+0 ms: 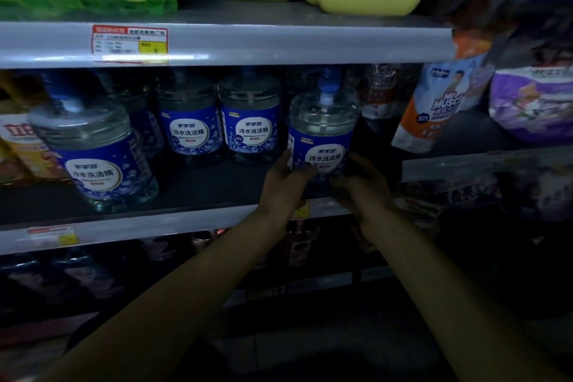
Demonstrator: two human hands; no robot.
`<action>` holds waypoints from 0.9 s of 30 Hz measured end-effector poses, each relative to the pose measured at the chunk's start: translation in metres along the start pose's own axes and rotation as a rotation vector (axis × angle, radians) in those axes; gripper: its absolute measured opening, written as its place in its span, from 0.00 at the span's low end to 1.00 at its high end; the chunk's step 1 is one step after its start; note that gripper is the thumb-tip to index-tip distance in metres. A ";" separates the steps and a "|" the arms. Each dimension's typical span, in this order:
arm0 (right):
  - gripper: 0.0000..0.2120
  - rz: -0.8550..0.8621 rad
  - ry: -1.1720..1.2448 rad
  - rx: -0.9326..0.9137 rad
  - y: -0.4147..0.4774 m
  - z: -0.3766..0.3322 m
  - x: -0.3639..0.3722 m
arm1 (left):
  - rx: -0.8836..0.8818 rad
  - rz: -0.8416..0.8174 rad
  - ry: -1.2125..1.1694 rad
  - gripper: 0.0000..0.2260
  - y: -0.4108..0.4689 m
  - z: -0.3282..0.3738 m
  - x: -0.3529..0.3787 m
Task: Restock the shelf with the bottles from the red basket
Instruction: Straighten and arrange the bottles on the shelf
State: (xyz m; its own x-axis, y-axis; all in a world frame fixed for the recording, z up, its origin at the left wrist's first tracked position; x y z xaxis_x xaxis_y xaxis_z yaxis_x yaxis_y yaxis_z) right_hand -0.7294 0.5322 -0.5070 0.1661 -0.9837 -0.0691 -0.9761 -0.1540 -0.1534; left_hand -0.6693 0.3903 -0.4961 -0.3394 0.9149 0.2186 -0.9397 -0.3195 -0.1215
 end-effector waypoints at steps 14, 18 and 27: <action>0.32 -0.129 0.070 -0.083 0.040 -0.009 0.030 | -0.016 0.082 -0.169 0.12 0.042 0.004 0.001; 0.34 -0.122 0.108 -0.086 0.048 -0.011 0.037 | 0.049 0.104 -0.129 0.17 0.049 0.002 0.001; 0.37 -0.137 0.085 -0.129 0.053 -0.011 0.044 | 0.103 0.086 -0.118 0.20 0.059 -0.004 0.002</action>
State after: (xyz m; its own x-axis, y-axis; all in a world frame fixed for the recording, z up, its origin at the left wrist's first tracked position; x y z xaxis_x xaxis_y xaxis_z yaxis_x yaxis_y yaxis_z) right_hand -0.7757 0.4793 -0.5074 0.2915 -0.9561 0.0282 -0.9559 -0.2923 -0.0282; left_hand -0.7254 0.3741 -0.5063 -0.4152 0.8500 0.3243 -0.9044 -0.4241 -0.0462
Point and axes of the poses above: each hand's wrist, its own y-axis towards the middle knuckle, its own x-axis out of the palm, z = x × y, the point moved 4 cm from there along y, towards the middle knuckle, and after that the axes turned 5 degrees about -y, right-handed, at the moved point
